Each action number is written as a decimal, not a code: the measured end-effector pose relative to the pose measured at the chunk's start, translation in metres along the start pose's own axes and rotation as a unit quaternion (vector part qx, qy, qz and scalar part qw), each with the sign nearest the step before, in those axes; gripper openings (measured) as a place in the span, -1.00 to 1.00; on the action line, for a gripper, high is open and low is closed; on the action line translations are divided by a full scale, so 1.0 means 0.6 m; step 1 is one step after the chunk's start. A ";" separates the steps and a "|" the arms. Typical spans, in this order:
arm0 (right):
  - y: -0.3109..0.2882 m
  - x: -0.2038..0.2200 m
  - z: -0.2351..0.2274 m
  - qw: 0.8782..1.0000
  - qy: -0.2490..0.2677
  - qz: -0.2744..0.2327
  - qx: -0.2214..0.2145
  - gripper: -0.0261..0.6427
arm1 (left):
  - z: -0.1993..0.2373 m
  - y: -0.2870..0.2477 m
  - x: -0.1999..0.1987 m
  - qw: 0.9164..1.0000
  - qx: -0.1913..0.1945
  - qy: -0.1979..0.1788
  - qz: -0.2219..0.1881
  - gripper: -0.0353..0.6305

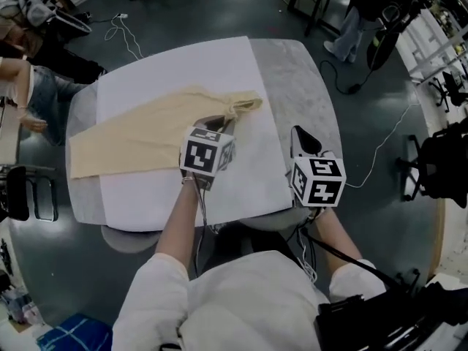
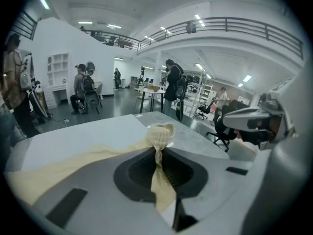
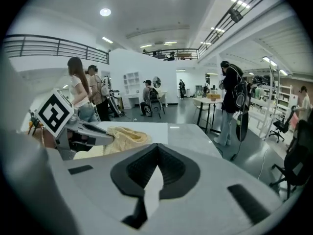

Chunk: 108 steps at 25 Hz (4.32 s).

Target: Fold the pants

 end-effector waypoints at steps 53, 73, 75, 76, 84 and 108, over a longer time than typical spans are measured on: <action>-0.337 0.098 0.683 0.971 0.104 0.122 -0.175 -0.94 | 0.758 0.566 0.539 0.865 -0.386 0.310 -0.075 -0.29; -0.299 0.101 0.534 0.988 0.045 0.110 -0.098 -0.94 | 0.478 0.228 0.369 0.971 -0.138 0.193 -0.029 -0.29; -0.293 0.106 0.496 0.989 0.037 0.113 -0.088 -0.94 | 0.454 0.189 0.354 0.975 -0.131 0.177 -0.017 -0.29; -0.291 0.109 0.478 0.989 0.032 0.115 -0.084 -0.94 | 0.446 0.171 0.349 0.977 -0.133 0.167 -0.011 -0.29; -0.276 0.133 0.372 0.989 0.006 0.131 -0.061 -0.94 | 0.394 0.066 0.319 0.985 -0.130 0.107 0.046 -0.29; -0.313 0.150 0.299 0.987 -0.021 0.142 -0.078 -0.94 | 0.393 0.004 0.327 0.970 -0.175 0.092 0.145 -0.54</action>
Point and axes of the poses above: the fingertips, and each gripper's own axes: y backward along the fingers, z to its left, x out of its underside, the point moved 5 cm from there along y, backward along the fingers, and after that the axes turned 6 degrees about -y, right-handed, at the moved point
